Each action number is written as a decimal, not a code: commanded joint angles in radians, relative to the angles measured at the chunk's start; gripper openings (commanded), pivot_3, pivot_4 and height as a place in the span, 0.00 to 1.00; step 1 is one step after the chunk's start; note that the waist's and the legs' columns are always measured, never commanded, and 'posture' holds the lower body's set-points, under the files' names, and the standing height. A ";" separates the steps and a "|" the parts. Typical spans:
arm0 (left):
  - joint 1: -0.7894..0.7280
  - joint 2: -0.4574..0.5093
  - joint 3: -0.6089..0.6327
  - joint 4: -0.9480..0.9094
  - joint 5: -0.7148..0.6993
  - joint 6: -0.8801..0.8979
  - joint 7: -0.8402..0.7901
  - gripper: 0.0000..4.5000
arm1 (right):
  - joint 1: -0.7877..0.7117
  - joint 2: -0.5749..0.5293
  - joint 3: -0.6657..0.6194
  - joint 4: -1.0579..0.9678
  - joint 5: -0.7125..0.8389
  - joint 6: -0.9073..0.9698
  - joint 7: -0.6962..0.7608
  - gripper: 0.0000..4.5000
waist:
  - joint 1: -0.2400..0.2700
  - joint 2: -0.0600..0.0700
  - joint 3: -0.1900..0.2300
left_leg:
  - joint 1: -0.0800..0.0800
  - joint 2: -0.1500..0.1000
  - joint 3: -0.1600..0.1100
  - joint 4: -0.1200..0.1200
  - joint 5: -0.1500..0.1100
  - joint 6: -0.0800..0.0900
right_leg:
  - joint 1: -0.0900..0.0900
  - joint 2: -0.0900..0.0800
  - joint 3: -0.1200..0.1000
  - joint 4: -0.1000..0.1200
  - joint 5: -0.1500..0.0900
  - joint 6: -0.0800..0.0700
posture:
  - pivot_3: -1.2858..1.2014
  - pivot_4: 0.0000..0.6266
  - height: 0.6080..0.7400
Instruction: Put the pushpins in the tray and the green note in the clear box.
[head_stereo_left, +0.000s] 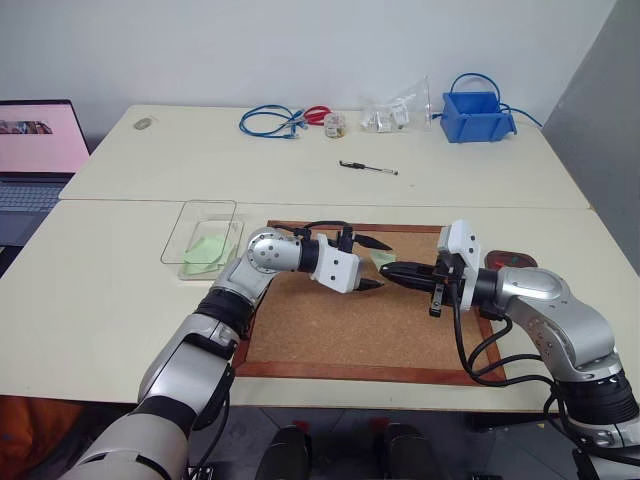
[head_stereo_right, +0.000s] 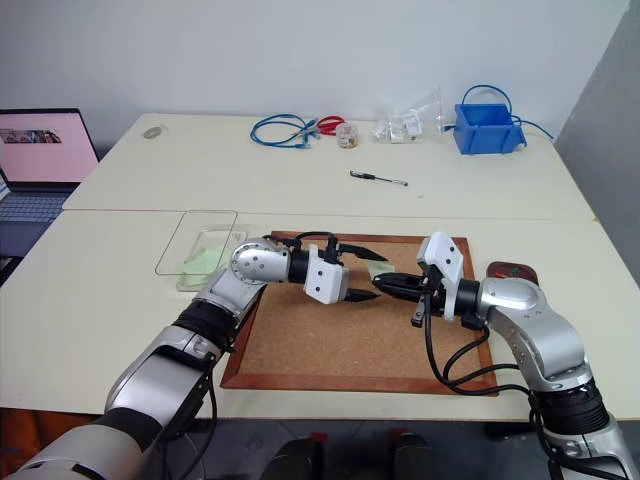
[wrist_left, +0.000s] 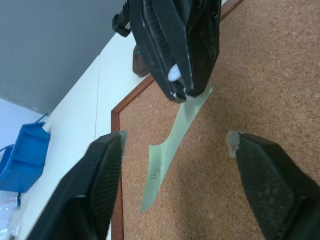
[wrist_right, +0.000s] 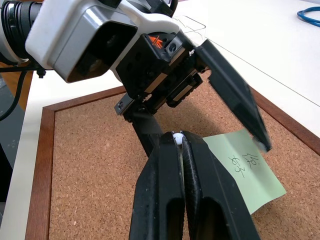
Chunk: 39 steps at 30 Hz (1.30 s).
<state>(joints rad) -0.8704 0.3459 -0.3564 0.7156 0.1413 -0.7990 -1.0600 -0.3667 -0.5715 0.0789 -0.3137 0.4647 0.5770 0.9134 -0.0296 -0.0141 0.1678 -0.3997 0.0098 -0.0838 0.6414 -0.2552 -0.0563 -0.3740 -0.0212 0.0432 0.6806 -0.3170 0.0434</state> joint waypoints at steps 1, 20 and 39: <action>-0.024 -0.001 0.011 -0.023 -0.009 -0.028 0.034 0.53 | -0.023 0.005 -0.005 -0.024 0.018 -0.005 0.000 0.00 | 0.000 0.000 0.000 | 0.000 0.000 0.000 0.000 0.000 0.000 | 0.000 0.000 0.000 0.000 0.000 0.000 | 0.52 0.24 1.00; -0.048 0.017 0.025 0.025 0.091 -0.137 0.207 0.01 | -0.074 0.003 -0.052 0.055 0.037 0.018 -0.015 0.00 | 0.000 0.000 0.000 | 0.000 0.000 0.000 0.002 0.000 0.000 | 0.000 0.000 0.000 0.001 0.000 0.000 | 0.52 0.24 1.00; -0.018 0.077 0.021 0.019 0.147 -0.218 0.319 0.01 | -0.130 -0.002 -0.176 0.091 0.199 0.217 -0.101 0.00 | -0.001 0.000 0.000 | 0.000 0.000 0.000 0.002 0.000 0.000 | 0.000 0.000 0.000 0.002 0.000 0.000 | 0.52 0.24 1.00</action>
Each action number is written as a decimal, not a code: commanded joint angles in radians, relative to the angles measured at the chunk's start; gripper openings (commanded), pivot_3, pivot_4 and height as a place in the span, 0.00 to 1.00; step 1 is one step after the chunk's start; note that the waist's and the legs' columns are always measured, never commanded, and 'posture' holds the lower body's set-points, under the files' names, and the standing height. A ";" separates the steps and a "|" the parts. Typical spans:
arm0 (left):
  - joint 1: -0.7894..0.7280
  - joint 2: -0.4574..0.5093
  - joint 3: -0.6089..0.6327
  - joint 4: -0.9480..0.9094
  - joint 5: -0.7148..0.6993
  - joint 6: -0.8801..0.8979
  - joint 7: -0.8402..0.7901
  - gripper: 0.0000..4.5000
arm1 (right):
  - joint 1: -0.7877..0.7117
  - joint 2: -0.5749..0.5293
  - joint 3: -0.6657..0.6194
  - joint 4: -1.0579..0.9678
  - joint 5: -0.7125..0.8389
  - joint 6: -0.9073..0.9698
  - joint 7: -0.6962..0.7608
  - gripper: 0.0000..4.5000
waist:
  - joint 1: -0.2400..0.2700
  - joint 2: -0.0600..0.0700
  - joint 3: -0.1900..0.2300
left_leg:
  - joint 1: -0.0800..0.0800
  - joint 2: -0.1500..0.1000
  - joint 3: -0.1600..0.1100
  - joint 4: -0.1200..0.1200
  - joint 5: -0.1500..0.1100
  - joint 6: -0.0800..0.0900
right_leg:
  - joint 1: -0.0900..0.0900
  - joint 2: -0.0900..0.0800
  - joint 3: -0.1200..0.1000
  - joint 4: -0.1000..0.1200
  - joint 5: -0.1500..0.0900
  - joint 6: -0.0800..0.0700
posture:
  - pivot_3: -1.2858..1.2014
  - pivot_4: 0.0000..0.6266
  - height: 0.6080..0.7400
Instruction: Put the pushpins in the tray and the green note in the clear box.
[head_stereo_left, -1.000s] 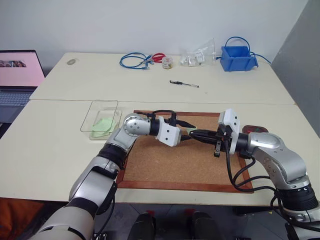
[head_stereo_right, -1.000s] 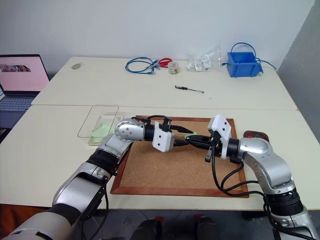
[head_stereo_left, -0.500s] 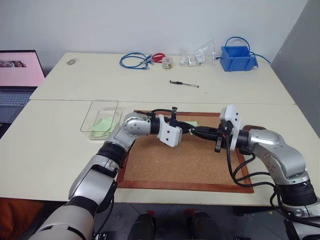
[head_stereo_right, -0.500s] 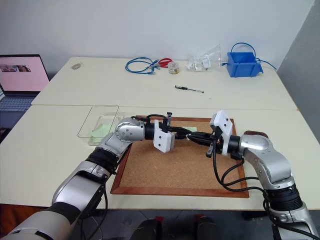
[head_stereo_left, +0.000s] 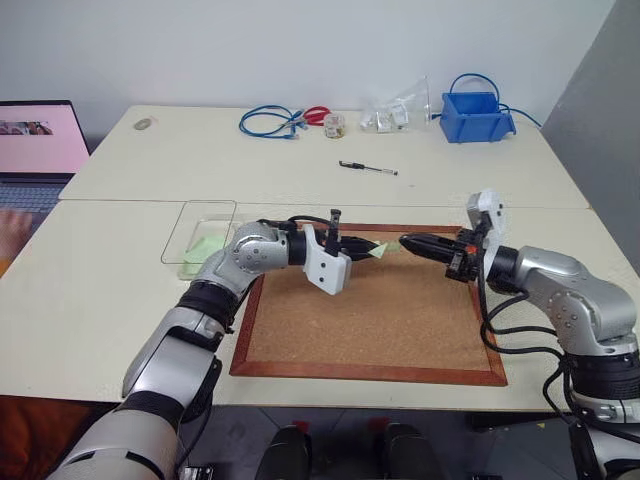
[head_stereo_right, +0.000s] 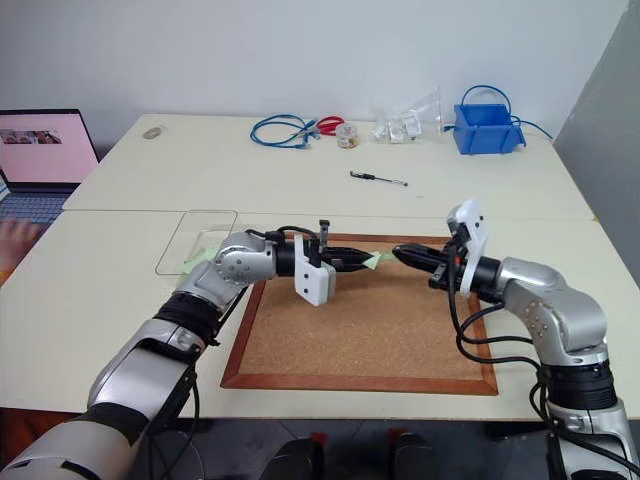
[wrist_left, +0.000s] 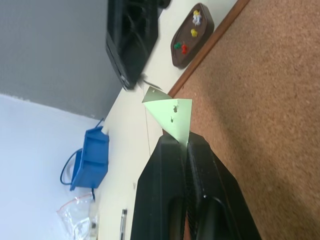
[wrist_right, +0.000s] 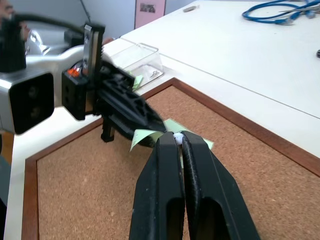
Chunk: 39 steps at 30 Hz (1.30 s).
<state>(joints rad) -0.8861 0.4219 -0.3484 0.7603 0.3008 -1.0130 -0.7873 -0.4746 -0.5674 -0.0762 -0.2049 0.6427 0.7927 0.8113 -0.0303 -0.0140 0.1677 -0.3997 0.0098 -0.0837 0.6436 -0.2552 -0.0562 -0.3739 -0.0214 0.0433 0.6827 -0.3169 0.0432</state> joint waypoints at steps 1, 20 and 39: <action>-0.002 0.001 0.013 -0.029 -0.013 -0.001 0.048 0.01 | -0.022 -0.006 -0.020 -0.019 0.023 0.003 0.000 0.00 | 0.000 0.000 0.000 | 0.000 0.000 0.000 0.000 0.000 0.000 | 0.000 0.000 0.000 0.000 0.000 0.000 | 0.52 0.24 1.00; 0.234 0.037 0.143 -0.455 -0.140 0.464 0.044 0.01 | 0.101 -0.009 -0.105 -0.188 0.062 0.021 -0.103 0.00 | -0.002 0.000 0.000 | 0.000 0.000 0.000 0.001 0.000 0.000 | 0.000 0.000 0.000 0.002 0.000 0.000 | 0.52 0.24 1.00; 0.324 -0.135 0.118 -0.887 -0.484 1.336 -0.037 0.01 | 0.337 0.049 -0.229 -0.118 -0.383 -0.135 -0.652 0.00 | -0.003 0.001 -0.001 | 0.002 0.000 0.002 0.003 0.000 0.000 | 0.000 0.000 0.003 0.007 0.000 0.000 | 0.52 0.24 1.00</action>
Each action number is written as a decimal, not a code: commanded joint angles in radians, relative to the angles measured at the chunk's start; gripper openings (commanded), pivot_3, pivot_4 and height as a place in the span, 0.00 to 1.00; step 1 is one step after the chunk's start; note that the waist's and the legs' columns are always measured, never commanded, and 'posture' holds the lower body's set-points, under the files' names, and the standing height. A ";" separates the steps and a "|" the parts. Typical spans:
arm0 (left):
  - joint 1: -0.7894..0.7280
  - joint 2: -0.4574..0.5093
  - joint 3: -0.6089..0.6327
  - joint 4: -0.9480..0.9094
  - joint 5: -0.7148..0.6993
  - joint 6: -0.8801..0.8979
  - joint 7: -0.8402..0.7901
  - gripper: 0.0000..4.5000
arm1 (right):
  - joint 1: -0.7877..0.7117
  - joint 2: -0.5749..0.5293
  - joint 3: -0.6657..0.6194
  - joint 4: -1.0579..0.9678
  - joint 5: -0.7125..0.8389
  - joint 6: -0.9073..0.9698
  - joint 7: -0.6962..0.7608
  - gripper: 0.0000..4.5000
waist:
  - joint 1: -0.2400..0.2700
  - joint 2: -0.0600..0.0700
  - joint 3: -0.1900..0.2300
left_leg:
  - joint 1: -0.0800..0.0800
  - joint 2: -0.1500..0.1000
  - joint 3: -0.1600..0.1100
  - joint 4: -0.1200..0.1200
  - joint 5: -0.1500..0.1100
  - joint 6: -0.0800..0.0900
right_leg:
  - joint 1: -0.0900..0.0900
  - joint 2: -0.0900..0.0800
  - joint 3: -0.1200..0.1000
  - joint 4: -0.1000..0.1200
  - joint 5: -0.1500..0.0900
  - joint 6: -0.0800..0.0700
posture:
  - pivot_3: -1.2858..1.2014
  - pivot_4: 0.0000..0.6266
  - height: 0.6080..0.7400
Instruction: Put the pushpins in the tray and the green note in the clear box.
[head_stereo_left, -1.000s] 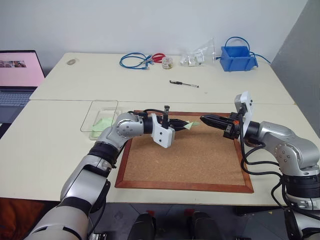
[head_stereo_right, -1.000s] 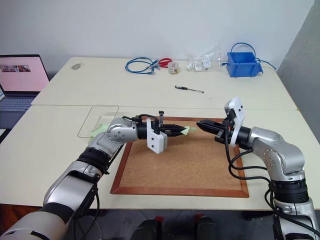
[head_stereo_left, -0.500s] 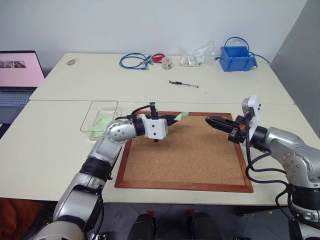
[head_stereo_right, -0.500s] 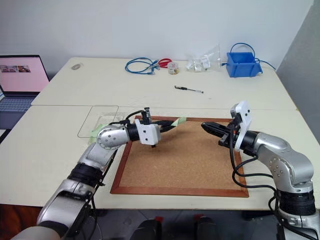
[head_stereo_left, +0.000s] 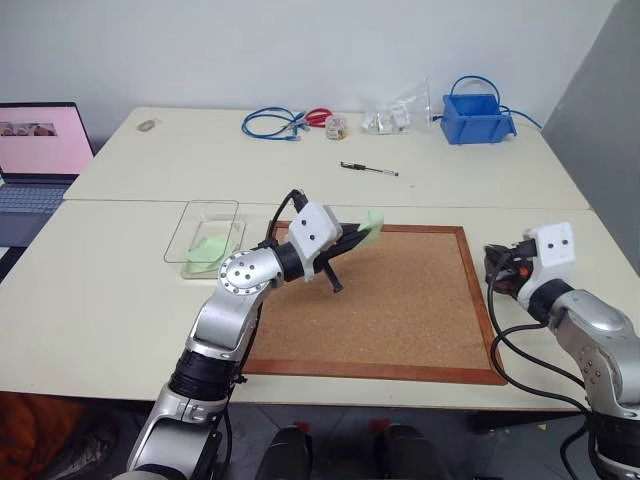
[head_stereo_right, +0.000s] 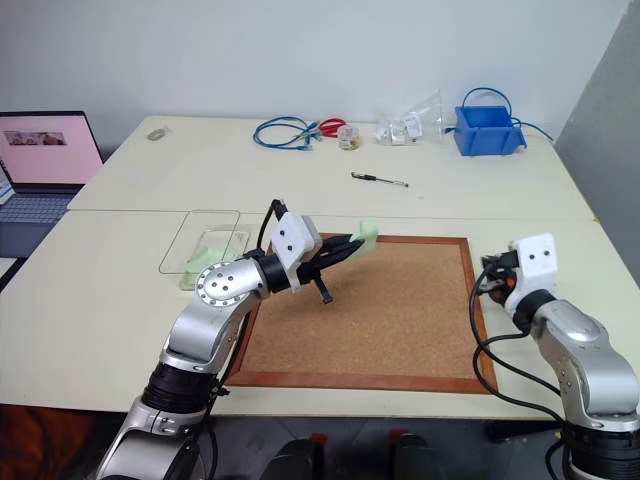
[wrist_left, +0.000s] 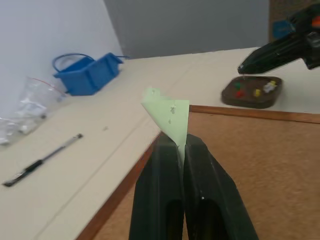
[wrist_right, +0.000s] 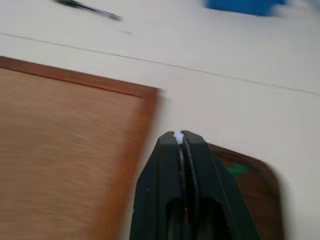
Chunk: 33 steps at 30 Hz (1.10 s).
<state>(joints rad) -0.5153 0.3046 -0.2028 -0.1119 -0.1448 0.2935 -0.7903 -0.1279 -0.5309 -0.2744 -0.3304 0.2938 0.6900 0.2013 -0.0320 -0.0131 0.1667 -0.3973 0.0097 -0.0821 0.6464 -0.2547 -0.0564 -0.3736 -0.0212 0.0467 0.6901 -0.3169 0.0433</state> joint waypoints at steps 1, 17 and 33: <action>-0.057 -0.021 -0.037 -0.008 -0.046 0.035 -0.049 0.01 | -0.015 0.019 -0.032 0.018 -0.034 -0.029 -0.045 0.00 | -0.001 0.000 0.000 | 0.000 0.000 0.000 0.000 0.000 0.000 | 0.000 0.000 0.000 0.000 0.000 0.000 | 0.52 0.24 1.00; -0.105 -0.027 -0.063 0.038 -0.061 0.031 -0.109 0.00 | -0.108 0.028 -0.057 0.174 -0.021 -0.006 -0.021 0.40 | 0.000 0.001 0.000 | 0.000 0.001 0.001 -0.001 0.000 0.000 | 0.000 0.001 0.001 0.000 0.000 0.000 | 0.52 0.24 1.00; -0.046 -0.002 0.083 -0.038 -0.077 0.153 0.079 0.00 | -0.062 -0.019 0.055 -0.061 -0.004 -0.059 0.132 0.97 | -0.003 0.001 0.000 | 0.001 0.001 0.000 -0.001 0.000 0.000 | 0.000 0.001 0.001 0.000 0.000 0.000 | 0.52 0.24 1.00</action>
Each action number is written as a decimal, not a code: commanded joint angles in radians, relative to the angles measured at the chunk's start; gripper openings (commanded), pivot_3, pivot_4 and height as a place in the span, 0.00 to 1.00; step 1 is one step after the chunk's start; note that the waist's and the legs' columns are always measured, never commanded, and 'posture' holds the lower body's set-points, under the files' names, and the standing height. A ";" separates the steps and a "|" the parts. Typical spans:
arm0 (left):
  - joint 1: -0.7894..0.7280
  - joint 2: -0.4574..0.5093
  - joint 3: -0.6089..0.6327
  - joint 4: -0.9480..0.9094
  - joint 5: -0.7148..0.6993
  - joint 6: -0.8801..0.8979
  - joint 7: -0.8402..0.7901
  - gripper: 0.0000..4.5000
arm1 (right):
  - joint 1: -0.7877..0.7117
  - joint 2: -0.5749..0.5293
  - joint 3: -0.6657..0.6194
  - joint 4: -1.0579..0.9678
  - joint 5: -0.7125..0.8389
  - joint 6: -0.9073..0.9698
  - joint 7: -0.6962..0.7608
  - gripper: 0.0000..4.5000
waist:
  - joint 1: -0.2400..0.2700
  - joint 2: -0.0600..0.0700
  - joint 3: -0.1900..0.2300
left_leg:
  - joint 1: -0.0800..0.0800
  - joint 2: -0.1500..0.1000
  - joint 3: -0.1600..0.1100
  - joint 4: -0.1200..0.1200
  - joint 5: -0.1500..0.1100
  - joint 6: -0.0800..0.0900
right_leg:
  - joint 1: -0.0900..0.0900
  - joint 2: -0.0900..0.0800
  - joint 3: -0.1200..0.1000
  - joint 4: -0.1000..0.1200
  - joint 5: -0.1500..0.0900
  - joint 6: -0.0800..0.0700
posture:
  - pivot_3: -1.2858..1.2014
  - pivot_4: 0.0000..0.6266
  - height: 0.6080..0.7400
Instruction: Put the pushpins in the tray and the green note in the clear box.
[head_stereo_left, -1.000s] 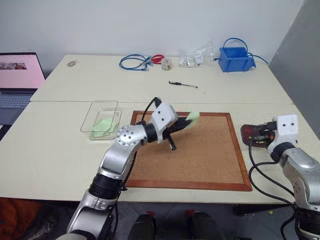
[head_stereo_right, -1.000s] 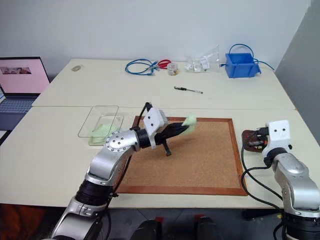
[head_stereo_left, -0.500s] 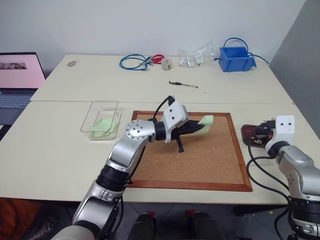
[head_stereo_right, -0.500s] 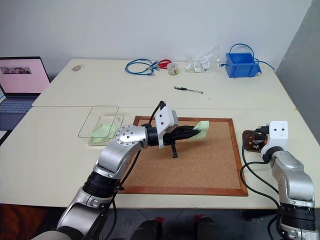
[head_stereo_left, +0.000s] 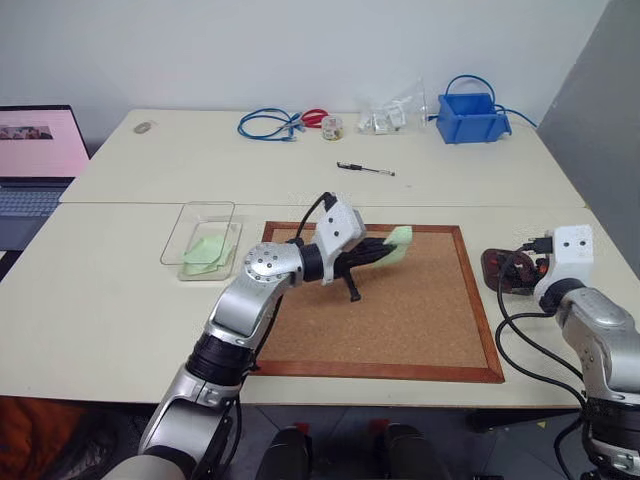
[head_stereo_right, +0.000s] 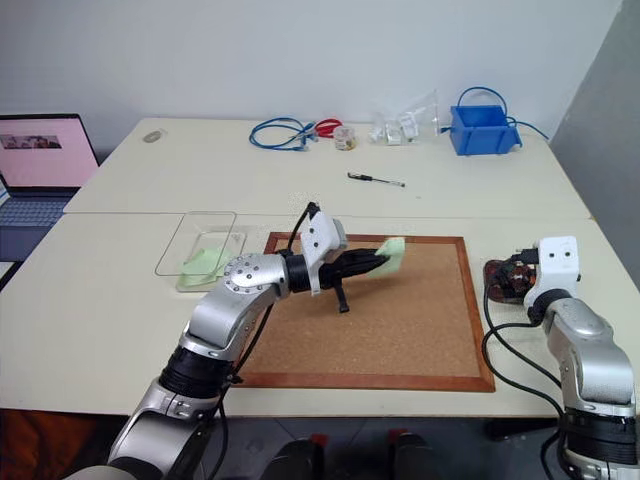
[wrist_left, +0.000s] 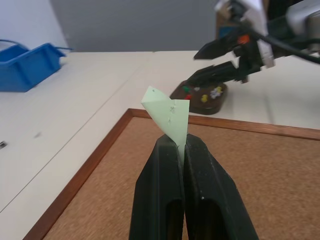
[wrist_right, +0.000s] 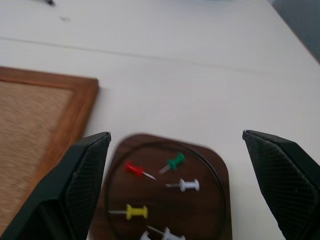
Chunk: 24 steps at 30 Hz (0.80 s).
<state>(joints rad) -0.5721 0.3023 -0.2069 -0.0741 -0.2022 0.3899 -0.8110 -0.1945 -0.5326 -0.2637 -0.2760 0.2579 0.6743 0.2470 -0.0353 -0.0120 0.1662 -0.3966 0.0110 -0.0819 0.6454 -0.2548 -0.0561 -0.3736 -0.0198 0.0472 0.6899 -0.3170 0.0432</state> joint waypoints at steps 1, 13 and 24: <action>0.019 -0.004 0.123 -0.092 -0.013 0.076 0.152 0.00 | 0.000 -0.018 0.057 -0.149 0.067 -0.039 0.126 0.97 | 0.000 0.000 0.000 | 0.000 0.000 0.000 0.000 0.000 0.000 | 0.000 0.000 0.000 0.000 0.000 0.000 | 0.52 0.24 1.00; 0.093 -0.037 0.504 -0.233 0.173 0.378 0.783 0.00 | -0.202 -0.050 0.215 -0.257 0.395 0.074 0.459 0.97 | 0.006 -0.002 0.001 | -0.001 0.000 -0.003 0.001 0.000 0.000 | 0.001 -0.001 -0.003 -0.001 0.000 0.000 | 0.52 0.24 1.00; 0.132 -0.061 0.558 -0.196 0.118 0.358 0.808 0.44 | -0.230 -0.019 0.263 -0.162 0.340 0.011 0.456 0.98 | 0.009 -0.004 0.001 | -0.002 -0.001 -0.003 0.000 0.000 0.000 | 0.000 -0.002 -0.003 -0.002 0.000 0.000 | 0.52 0.24 1.00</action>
<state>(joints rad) -0.4314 0.2249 0.3412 -0.2608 -0.0752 0.7722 -0.0029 -0.4224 -0.5484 0.0156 -0.4162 0.6014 0.7152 0.6964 -0.0262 -0.0164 0.1672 -0.3987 0.0102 -0.0848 0.6458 -0.2547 -0.0565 -0.3738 -0.0220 0.0438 0.6880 -0.3169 0.0432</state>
